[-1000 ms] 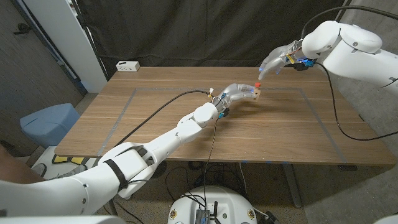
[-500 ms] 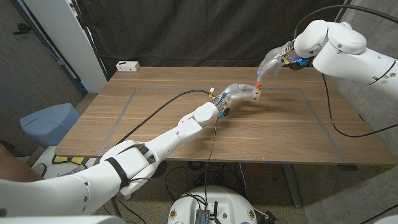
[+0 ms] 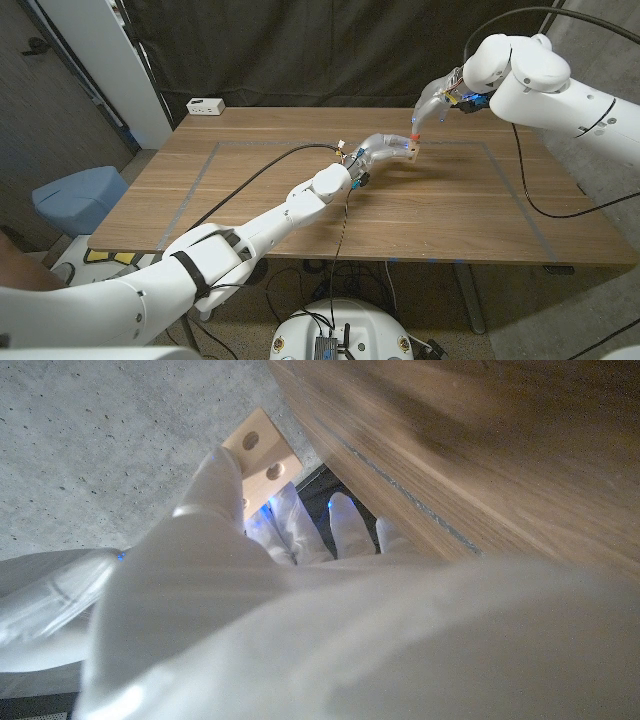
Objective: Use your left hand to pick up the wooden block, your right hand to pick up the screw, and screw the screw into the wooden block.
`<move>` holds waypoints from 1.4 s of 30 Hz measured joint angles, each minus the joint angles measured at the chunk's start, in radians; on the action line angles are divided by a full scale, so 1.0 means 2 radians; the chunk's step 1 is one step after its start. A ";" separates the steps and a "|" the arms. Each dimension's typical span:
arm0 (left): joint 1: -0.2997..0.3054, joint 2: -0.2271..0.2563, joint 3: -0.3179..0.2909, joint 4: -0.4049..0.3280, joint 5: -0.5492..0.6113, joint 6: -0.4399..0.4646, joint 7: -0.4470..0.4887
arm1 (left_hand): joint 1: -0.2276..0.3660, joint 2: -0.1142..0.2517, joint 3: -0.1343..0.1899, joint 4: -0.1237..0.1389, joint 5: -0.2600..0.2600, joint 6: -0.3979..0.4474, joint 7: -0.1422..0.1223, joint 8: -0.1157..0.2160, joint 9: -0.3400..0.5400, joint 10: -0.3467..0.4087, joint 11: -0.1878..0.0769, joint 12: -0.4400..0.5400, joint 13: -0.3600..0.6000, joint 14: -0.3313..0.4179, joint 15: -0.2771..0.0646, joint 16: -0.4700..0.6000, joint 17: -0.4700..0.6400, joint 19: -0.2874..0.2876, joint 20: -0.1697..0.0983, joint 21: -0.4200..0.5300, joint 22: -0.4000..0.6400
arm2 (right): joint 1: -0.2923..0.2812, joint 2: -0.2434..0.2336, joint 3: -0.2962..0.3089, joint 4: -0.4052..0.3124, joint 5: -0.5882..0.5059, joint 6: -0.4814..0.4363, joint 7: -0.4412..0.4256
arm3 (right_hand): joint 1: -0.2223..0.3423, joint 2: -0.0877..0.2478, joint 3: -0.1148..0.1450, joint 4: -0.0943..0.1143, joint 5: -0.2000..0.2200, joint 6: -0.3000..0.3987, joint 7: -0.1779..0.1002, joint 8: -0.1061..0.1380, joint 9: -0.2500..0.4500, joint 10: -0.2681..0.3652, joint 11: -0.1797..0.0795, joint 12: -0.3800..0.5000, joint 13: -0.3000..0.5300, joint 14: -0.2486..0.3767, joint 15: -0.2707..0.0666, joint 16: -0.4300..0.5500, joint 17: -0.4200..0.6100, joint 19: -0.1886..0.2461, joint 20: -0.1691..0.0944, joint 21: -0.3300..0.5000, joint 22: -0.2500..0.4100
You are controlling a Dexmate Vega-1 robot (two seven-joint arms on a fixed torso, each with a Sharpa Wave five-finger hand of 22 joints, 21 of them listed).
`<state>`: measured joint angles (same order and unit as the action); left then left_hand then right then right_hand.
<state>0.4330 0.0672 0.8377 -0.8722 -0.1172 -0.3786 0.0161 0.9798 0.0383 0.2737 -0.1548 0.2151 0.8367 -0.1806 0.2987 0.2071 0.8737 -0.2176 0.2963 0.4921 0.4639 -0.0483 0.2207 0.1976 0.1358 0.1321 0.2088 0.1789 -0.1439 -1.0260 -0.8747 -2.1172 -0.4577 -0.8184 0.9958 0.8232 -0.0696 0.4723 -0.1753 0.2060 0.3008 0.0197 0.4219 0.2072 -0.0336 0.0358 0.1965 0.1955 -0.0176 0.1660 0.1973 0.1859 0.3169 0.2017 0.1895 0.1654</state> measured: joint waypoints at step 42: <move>0.009 0.007 0.003 -0.024 0.004 0.010 0.002 | 0.001 -0.003 0.000 0.000 0.000 0.000 0.000 -0.001 0.000 0.002 0.002 -0.002 0.000 0.000 0.000 0.000 0.000 0.000 0.000 0.000 0.000 | -0.043 0.034 0.007 -0.001 -0.155 0.012 0.067 | 0.045 -0.007 0.014 -0.003 -0.007 0.061 -0.013 0.032 0.016 0.026 -0.004 0.002 0.000 0.031 -0.015 0.004 0.000 0.028 -0.013 0.004 0.000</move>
<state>0.4505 0.0805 0.8429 -0.9206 -0.1086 -0.3584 0.0209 0.9827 0.0331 0.2737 -0.1548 0.2151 0.8367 -0.1806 0.2963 0.2072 0.8785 -0.2145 0.2927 0.4922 0.4639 -0.0483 0.2207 0.1975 0.1359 0.1321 0.2088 0.1789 -0.2291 -0.9587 -0.8599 -2.1198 -0.7675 -0.7953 1.1292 0.9139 -0.0840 0.4999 -0.1806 0.1922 0.4219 -0.0055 0.4862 0.2398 0.0184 0.0272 0.2003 0.1956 0.0449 0.1358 0.2051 0.1862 0.3720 0.1750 0.1973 0.1651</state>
